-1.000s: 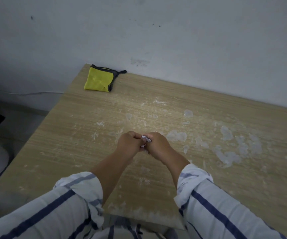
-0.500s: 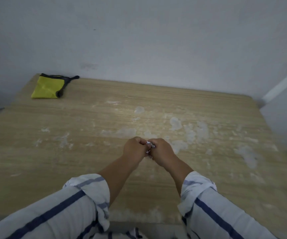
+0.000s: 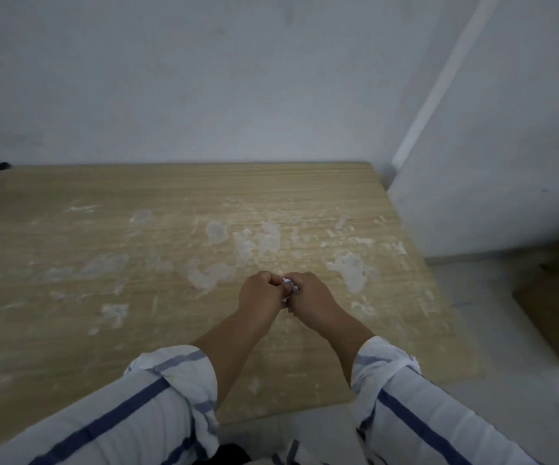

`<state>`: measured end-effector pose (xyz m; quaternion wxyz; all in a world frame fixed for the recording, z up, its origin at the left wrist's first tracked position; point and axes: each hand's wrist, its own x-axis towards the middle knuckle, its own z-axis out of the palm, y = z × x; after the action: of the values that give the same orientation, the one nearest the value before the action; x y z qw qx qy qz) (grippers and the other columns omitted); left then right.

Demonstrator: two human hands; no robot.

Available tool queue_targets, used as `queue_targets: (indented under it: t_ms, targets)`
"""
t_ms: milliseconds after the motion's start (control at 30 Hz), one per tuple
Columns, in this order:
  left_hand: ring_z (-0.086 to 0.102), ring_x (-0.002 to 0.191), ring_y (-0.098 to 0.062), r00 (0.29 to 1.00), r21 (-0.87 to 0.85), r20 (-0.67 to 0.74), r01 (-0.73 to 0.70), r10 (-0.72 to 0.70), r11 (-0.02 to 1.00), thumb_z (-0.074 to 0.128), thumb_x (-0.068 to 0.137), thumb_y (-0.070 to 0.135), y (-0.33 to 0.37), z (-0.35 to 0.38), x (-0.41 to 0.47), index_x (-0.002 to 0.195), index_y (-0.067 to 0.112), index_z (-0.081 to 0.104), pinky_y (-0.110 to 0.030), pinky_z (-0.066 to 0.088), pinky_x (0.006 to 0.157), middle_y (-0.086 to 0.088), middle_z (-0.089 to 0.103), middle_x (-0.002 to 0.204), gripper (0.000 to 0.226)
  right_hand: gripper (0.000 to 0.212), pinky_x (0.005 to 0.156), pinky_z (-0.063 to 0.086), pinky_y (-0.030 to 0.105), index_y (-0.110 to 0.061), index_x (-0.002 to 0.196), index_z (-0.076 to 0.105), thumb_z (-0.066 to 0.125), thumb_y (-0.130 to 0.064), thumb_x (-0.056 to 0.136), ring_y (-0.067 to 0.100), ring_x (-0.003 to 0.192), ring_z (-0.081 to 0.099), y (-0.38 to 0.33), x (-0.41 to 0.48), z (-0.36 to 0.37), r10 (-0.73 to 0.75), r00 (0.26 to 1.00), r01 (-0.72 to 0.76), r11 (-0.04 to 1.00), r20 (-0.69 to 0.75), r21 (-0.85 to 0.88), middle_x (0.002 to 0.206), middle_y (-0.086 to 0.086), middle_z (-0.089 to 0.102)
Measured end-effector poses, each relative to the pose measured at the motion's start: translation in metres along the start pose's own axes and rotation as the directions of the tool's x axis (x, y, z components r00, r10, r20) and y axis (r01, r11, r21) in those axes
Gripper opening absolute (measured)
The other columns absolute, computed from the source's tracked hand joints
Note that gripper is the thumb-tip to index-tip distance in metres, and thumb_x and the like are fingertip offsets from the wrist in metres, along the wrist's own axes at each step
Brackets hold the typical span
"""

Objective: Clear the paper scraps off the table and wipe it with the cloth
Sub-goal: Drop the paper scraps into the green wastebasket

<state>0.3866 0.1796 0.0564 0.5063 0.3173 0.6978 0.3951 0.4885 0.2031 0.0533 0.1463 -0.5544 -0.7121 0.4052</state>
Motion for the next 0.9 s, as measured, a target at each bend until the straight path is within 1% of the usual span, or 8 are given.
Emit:
queue_targets:
  t_ms: [100, 300, 400, 467, 567, 667, 767, 900]
  targets:
    - [0.069, 0.078, -0.029, 0.999, 0.033, 0.038, 0.006, -0.008, 0.999, 0.069, 0.083, 0.012, 0.005, 0.024, 0.003, 0.07, 0.013, 0.064, -0.044, 0.059, 0.073, -0.016, 0.07, 0.084, 0.014, 0.013, 0.059, 0.048, 0.045, -0.005, 0.072, 0.054, 0.043, -0.002, 0.078, 0.039, 0.071, 0.056, 0.015, -0.006, -0.016, 0.024, 0.999, -0.024, 1.0, -0.027, 0.017, 0.075, 0.023, 0.059]
    - [0.068, 0.078, -0.03, 0.998, 0.07, 0.068, 0.014, -0.019, 0.997, 0.068, 0.082, 0.008, 0.02, 0.07, 0.005, 0.069, 0.017, 0.063, -0.045, 0.058, 0.075, -0.015, 0.069, 0.087, 0.016, 0.019, 0.064, 0.049, 0.047, 0.001, 0.093, 0.058, 0.045, -0.004, 0.079, 0.042, 0.077, 0.055, 0.037, -0.017, -0.053, 0.071, 0.992, -0.07, 0.998, -0.102, 0.007, 0.086, 0.028, 0.059]
    - [0.068, 0.079, -0.029, 0.999, 0.146, 0.051, -0.01, 0.002, 0.989, 0.065, 0.081, 0.011, 0.026, 0.094, 0.002, 0.067, 0.022, 0.064, -0.044, 0.058, 0.075, -0.011, 0.07, 0.088, 0.018, 0.015, 0.06, 0.043, 0.04, 0.002, 0.093, 0.057, 0.052, 0.0, 0.079, 0.042, 0.077, 0.054, 0.05, -0.022, -0.064, 0.099, 0.987, -0.099, 0.995, -0.129, 0.009, 0.086, 0.028, 0.058]
    - [0.068, 0.078, -0.027, 0.999, 0.195, 0.043, -0.027, 0.02, 0.98, 0.062, 0.083, 0.015, 0.029, 0.111, -0.001, 0.077, 0.019, 0.069, -0.041, 0.058, 0.076, -0.009, 0.071, 0.089, 0.01, 0.011, 0.061, 0.034, 0.033, 0.004, 0.091, 0.057, 0.049, 0.001, 0.082, 0.038, 0.077, 0.053, 0.062, -0.026, -0.073, 0.113, 0.981, -0.114, 0.993, -0.155, 0.003, 0.086, 0.029, 0.059]
    - [0.068, 0.081, -0.029, 0.997, 0.212, 0.059, -0.052, 0.04, 0.976, 0.06, 0.087, 0.02, 0.031, 0.148, -0.004, 0.09, 0.014, 0.074, -0.038, 0.057, 0.078, -0.011, 0.072, 0.089, 0.016, 0.02, 0.065, 0.025, 0.026, 0.005, 0.096, 0.059, 0.04, 0.002, 0.091, 0.035, 0.084, 0.053, 0.082, -0.032, -0.096, 0.094, 0.976, -0.105, 0.993, -0.196, -0.048, 0.096, 0.027, 0.06]
    - [0.065, 0.09, -0.03, 0.998, 0.24, 0.047, -0.05, 0.04, 0.97, 0.054, 0.093, 0.023, 0.032, 0.196, -0.012, 0.102, 0.013, 0.072, -0.035, 0.053, 0.082, -0.012, 0.071, 0.099, 0.022, 0.026, 0.069, 0.034, 0.028, -0.002, 0.109, 0.059, 0.039, -0.003, 0.093, 0.035, 0.099, 0.052, 0.117, -0.037, -0.124, 0.125, 0.964, -0.152, 0.983, -0.235, -0.101, 0.107, 0.021, 0.059]
    - [0.064, 0.092, -0.026, 0.999, 0.25, -0.006, -0.031, 0.033, 0.968, 0.053, 0.093, 0.027, 0.033, 0.249, -0.025, 0.104, 0.014, 0.068, -0.037, 0.052, 0.084, -0.008, 0.07, 0.1, 0.022, 0.027, 0.058, 0.034, 0.025, -0.011, 0.105, 0.063, 0.043, -0.006, 0.089, 0.029, 0.087, 0.055, 0.161, -0.042, -0.154, 0.153, 0.958, -0.176, 0.981, -0.241, -0.076, 0.106, 0.018, 0.061]
    - [0.064, 0.084, -0.023, 0.998, 0.208, -0.056, -0.003, 0.015, 0.978, 0.06, 0.088, 0.032, 0.03, 0.301, -0.038, 0.093, 0.014, 0.065, -0.035, 0.049, 0.075, -0.005, 0.069, 0.091, 0.02, 0.026, 0.059, 0.039, 0.029, -0.007, 0.096, 0.069, 0.045, -0.003, 0.086, 0.032, 0.082, 0.061, 0.196, -0.058, -0.188, 0.167, 0.949, -0.176, 0.984, -0.269, -0.006, 0.092, 0.016, 0.067]
